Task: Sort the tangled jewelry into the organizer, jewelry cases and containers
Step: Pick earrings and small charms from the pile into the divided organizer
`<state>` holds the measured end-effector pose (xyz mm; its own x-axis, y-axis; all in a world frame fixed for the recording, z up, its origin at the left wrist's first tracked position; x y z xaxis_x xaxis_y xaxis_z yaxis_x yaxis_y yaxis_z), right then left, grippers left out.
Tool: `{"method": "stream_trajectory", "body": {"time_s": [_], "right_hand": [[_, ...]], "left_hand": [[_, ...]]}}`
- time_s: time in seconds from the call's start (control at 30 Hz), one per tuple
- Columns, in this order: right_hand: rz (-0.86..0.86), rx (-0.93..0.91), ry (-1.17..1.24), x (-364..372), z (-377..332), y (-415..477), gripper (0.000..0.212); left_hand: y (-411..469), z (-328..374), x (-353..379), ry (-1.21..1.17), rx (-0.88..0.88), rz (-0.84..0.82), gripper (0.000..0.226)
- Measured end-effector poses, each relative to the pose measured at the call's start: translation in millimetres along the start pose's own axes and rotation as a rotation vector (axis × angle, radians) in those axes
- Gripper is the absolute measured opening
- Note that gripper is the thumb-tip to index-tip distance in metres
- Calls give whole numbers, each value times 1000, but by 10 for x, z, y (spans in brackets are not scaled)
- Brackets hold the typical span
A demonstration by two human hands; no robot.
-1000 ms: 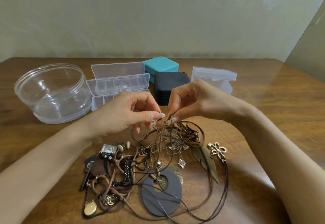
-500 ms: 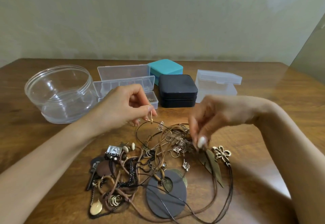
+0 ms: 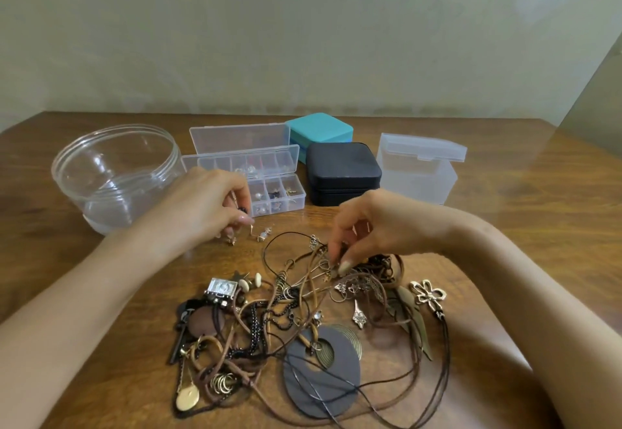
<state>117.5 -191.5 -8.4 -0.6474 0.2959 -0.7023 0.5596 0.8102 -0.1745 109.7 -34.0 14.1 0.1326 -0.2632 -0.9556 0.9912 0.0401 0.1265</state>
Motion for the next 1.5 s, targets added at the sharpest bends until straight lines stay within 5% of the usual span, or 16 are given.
{"method": "stream_trajectory", "body": {"time_s": [0.27,0.33,0.43,0.53,0.67,1.03,1.17,1.37,1.5], "right_hand": [[-34,-5,-53,94,-75,5,6],[-23,-26,-23,56,-100,-14,7],[9,-32,81,-37,-111,-50,5],[17,-25,193,-83,-98,-77,7],[42,8,229,-114,-28,-66,10],[130,-40,-131,-62,-100,27,21],[155,-81,-122,-109,-165,8,25],[-29,-26,-65,27,-147,-47,21],[-4,10,-65,62,-90,1,12]], "left_hand": [[-44,34,27,279,-7,-18,19],[-75,121,-128,390,10,141,24],[-214,416,-395,152,185,406,16],[-290,750,-239,-185,368,203,13],[-377,970,161,-194,498,-80,17],[-392,937,380,99,511,-171,29],[-417,970,392,109,539,-163,22],[-369,949,433,131,468,-93,28],[-361,915,470,34,426,-204,27]]}}
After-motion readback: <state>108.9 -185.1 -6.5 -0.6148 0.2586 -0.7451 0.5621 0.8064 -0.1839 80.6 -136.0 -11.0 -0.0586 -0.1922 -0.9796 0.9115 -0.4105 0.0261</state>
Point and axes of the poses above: each hand's wrist, its own y-axis towards the middle knuckle, its own x-axis out of the palm, z = x × y, the point moved 10 cm from there along y, towards the middle knuckle, and after that the axes turned 11 degrees about y, right-handed, at the moved point
